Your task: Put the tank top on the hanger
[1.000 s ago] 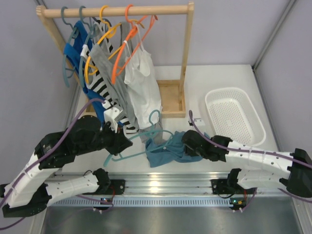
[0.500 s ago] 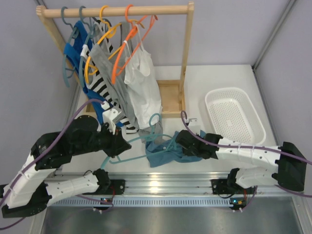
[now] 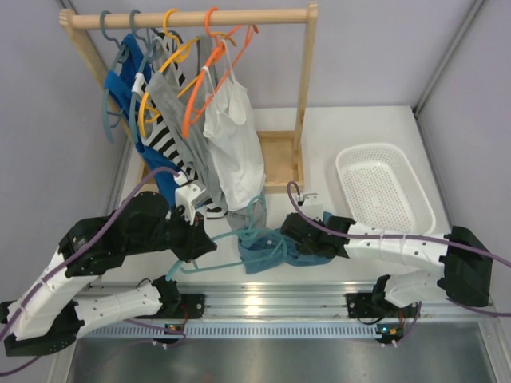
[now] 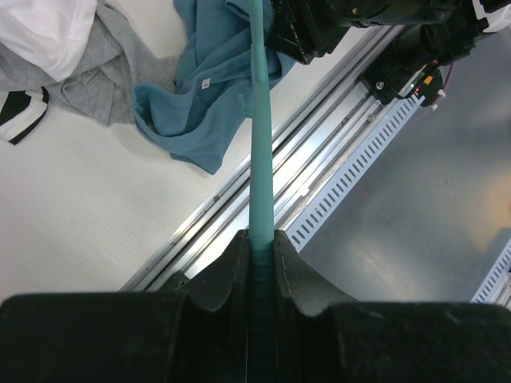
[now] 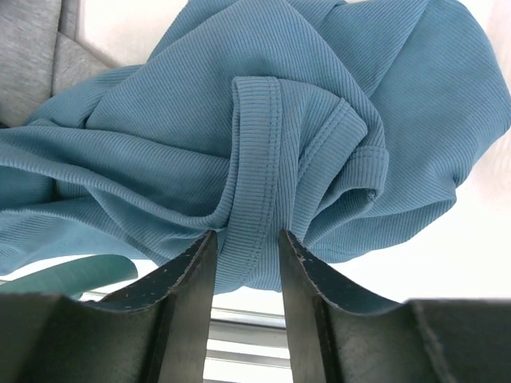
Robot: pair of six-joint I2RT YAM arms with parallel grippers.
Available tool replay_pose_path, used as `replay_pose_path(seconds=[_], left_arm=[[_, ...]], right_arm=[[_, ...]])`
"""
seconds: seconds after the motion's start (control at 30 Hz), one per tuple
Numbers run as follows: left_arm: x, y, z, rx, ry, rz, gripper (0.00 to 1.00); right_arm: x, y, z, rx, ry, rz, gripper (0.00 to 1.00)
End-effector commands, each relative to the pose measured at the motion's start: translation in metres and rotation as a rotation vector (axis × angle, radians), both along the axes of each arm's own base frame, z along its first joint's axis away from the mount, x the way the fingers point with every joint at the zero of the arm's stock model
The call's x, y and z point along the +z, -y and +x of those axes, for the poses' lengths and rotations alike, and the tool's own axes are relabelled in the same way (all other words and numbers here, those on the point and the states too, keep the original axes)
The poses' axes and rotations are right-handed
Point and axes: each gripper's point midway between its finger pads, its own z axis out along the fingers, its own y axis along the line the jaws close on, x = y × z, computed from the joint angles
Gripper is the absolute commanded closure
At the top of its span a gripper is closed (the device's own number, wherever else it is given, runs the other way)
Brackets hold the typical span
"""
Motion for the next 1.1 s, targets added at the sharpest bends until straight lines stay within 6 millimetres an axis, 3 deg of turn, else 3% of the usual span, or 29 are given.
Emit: replay_pose_path(seconds=[0.0,0.17,0.37,0.67,1.07], left_arm=[[0.005,0.008,0.001,-0.013,0.014,-0.046,1.00],[-0.001,0.007,0.006,0.009,0.023,-0.028,1.00],[0.012,0.008,0.008,0.012,0.052,-0.062,1.00],[0.028,0.020,0.013,-0.012,0.099,-0.119,1.00],[0.016,0.034,0.016,-0.052,0.105,-0.138,1.00]], right_arm=[[0.008,-0.010,0.002,0.004,0.024,0.021,0.64],[0.008,-0.007,0.003,-0.008,0.025,-0.003,0.78],[0.013,0.000,0.002,-0.011,0.031,-0.015,1.00],[0.028,0.000,-0.002,-0.008,0.062,0.018,1.00],[0.045,-0.002,-0.002,-0.010,0.092,0.035,1.00]])
